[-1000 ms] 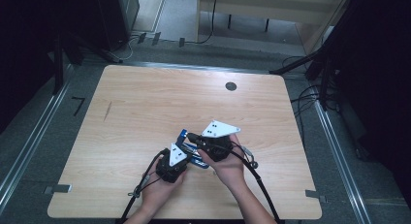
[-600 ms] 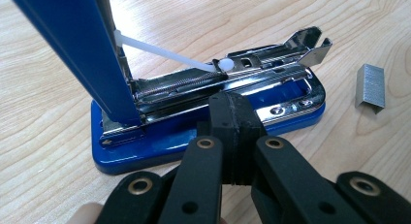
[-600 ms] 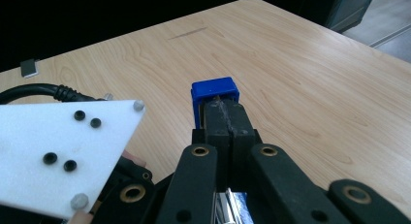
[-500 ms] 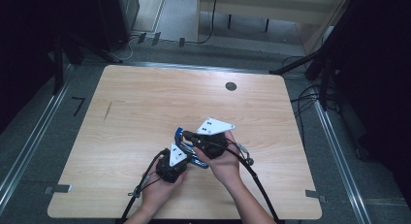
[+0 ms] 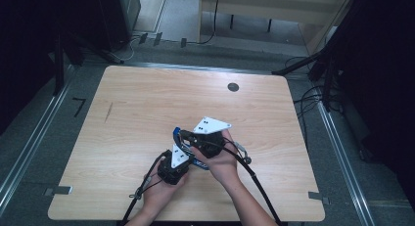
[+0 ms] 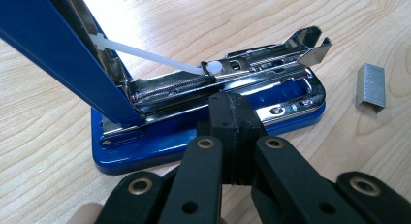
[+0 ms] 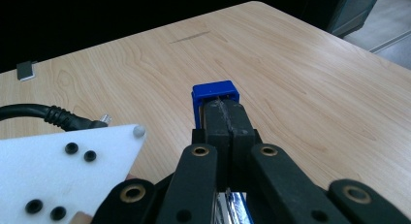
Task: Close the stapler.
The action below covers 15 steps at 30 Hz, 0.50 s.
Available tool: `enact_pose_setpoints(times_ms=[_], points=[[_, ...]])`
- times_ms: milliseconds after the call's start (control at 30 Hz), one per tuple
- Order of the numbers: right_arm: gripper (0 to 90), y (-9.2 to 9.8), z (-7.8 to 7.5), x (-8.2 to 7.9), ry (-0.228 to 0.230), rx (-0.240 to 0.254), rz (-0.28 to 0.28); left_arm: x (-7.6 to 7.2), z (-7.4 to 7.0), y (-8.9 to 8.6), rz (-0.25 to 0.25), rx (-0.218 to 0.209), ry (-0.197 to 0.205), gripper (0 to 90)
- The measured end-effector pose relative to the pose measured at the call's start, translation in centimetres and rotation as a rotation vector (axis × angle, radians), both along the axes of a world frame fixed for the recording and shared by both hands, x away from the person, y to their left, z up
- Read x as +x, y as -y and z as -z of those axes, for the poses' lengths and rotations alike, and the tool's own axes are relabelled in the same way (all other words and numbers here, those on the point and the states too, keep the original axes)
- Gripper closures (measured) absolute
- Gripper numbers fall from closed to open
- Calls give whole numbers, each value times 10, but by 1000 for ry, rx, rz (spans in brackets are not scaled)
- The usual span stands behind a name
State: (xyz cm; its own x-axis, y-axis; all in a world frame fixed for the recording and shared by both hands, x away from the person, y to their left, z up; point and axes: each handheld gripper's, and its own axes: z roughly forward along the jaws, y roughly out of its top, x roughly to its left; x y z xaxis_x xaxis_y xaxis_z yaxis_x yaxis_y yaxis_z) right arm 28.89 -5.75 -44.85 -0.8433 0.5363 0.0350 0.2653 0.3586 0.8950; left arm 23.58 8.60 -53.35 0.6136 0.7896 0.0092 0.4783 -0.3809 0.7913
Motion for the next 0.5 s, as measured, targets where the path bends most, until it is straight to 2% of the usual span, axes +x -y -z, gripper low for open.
enact_pose_setpoints(times_ms=[267, 500], points=[[900, -2, 1, 5, -21, 24, -23, 0, 0, 0, -1, 1, 0, 900], [900, -4, 2, 9, -15, 25, -40, 0, 0, 0, 0, 1, -1, 900]])
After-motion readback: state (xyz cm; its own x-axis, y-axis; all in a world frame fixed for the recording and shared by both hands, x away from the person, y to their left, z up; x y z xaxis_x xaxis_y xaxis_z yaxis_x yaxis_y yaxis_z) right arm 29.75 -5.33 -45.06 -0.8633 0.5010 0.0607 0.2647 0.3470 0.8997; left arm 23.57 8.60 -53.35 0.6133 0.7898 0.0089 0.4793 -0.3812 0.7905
